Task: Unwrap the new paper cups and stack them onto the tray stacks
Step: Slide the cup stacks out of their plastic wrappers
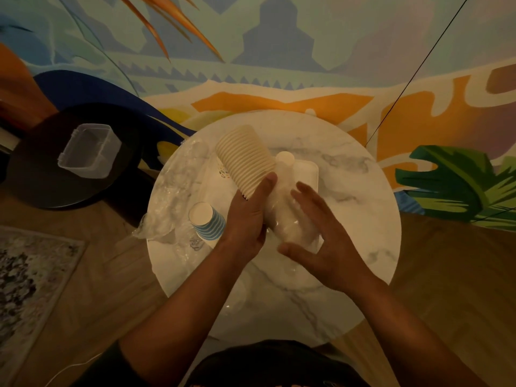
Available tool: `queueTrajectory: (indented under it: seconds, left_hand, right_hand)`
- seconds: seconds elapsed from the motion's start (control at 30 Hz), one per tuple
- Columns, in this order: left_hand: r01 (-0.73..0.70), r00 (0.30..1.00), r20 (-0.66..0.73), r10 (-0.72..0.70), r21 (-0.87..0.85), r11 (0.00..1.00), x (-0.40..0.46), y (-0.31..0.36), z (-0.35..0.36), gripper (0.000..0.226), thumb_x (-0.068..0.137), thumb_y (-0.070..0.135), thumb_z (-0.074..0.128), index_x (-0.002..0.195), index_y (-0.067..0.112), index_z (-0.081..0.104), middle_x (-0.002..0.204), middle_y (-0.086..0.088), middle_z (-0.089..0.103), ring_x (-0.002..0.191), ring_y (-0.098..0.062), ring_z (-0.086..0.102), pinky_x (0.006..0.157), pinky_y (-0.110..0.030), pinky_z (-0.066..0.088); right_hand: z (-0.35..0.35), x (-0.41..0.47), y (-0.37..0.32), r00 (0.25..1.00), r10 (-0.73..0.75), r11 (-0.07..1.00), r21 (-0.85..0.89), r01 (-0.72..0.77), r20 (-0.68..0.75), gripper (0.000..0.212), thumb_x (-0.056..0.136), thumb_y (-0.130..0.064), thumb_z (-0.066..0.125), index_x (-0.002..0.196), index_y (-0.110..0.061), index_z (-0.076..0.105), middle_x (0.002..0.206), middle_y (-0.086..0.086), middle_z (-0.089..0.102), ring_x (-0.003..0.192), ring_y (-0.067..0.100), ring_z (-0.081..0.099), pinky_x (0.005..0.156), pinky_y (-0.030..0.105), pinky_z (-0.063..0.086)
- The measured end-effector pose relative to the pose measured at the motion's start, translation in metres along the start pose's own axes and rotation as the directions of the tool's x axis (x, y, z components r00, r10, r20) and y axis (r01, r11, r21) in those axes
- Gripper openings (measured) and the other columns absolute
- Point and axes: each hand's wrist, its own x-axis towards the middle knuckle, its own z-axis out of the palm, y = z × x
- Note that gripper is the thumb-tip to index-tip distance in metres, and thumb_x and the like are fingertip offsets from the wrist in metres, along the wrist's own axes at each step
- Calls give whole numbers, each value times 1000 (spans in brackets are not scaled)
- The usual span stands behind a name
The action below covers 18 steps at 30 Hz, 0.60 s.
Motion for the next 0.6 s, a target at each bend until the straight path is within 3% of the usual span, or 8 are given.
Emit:
queueTrajectory:
  seconds: [0.13, 0.27, 0.37, 0.43, 0.6]
  left_hand:
    - [-4, 1000, 19, 4, 4, 1000, -3, 1, -3, 37, 77, 29, 70, 111, 16, 66, 99, -2, 78, 96, -20, 74, 82, -36, 62]
    - [-63, 998, -11, 63, 42, 997, 1, 6, -12, 23, 90, 19, 68, 112, 11, 67, 107, -9, 75, 103, -25, 72, 91, -43, 59]
    - [-93, 994, -45, 95, 44, 995, 8, 10, -21, 25, 95, 17, 67, 118, 8, 66, 118, -16, 72, 111, -30, 70, 94, -48, 58]
    - [-93, 990, -100, 96, 29, 995, 11, 14, -24, 29, 94, 20, 68, 120, 8, 65, 114, -11, 74, 108, -27, 71, 90, -44, 59]
    - [-134, 973, -188, 137, 31, 991, 22, 29, -39, 43, 89, 32, 74, 125, 9, 65, 116, -9, 74, 108, -24, 71, 87, -40, 59]
  right_hand:
    - [5, 0, 5, 984, -57, 998, -43, 51, -167, 57, 83, -42, 77, 135, -37, 55, 145, -15, 48, 130, -12, 43, 101, 4, 37]
    - [10, 3, 2, 954, -66, 998, -12, 66, -293, 26, 82, -23, 82, 107, -20, 74, 118, -7, 65, 111, -3, 60, 93, 9, 44]
    - [10, 4, -1, 957, -79, 997, -19, 76, -281, 14, 83, -15, 83, 95, -17, 75, 107, -7, 67, 102, 5, 65, 87, 12, 46]
    - [8, 4, -3, 959, -114, 993, -25, 111, -259, 13, 84, -10, 81, 92, -17, 74, 102, -7, 69, 98, 7, 66, 84, 15, 47]
    - [0, -3, 6, 986, -71, 997, 33, 76, -148, 26, 85, 4, 74, 97, -19, 72, 104, -12, 70, 101, 7, 67, 88, 14, 47]
